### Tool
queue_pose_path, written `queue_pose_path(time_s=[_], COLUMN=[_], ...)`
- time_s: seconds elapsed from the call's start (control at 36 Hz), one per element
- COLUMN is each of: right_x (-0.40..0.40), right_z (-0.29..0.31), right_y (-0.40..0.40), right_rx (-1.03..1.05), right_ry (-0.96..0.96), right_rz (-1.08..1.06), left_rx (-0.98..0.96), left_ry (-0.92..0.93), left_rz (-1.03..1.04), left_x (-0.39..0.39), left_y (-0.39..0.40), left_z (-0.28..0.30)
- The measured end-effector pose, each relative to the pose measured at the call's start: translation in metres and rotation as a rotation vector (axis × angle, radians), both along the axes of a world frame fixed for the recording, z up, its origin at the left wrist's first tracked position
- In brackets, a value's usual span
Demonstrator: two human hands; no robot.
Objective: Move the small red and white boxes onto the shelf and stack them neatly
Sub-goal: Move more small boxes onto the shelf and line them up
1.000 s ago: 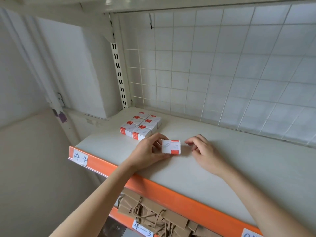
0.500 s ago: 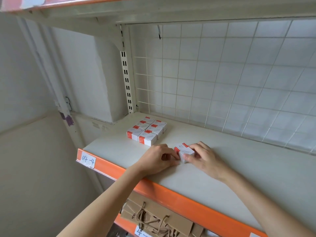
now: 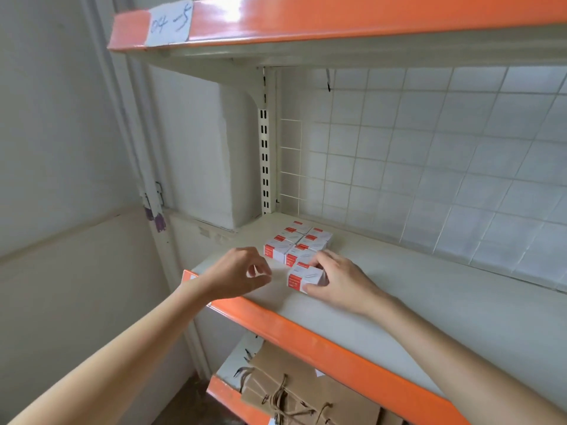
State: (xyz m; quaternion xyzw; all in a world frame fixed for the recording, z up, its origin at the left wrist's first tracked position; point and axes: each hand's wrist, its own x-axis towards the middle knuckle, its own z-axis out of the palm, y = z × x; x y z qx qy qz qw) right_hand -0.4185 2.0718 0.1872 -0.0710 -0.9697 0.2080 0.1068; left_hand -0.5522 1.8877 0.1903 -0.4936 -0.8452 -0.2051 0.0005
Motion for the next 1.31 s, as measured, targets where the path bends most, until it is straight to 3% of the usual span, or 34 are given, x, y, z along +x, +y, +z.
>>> queue_pose_path(time_s=[0.31,0.42,0.58,0.97,1.31], right_x=[-0.072,-0.079,-0.064,0.053,0.233], right_z=[0.012,0.006,0.006,0.007,0.008], right_y=[-0.058,-0.062,-0.057,0.01,0.068], right_rx=[0.27,0.435,0.403,0.347,0.277], right_ry=[0.009,-0.09,-0.053,-0.229,-0.258], right_rz=[-0.085,-0.129,-0.179,-0.362,-0.594], left_rx=[-0.007,-0.011,0.019,-0.073,-0.163], left_ry=[-0.031,-0.024,-0.017,0.133,0.189], left_rz=[0.026,-0.016,-0.154,-0.459,-0.654], left_x=[-0.017,-0.017,-0.014,0.039,0.187], left_y=[-0.038,-0.036,-0.02,0.067,0.17], left_z=[-0.004,-0.007,-0.012,0.0,0.015])
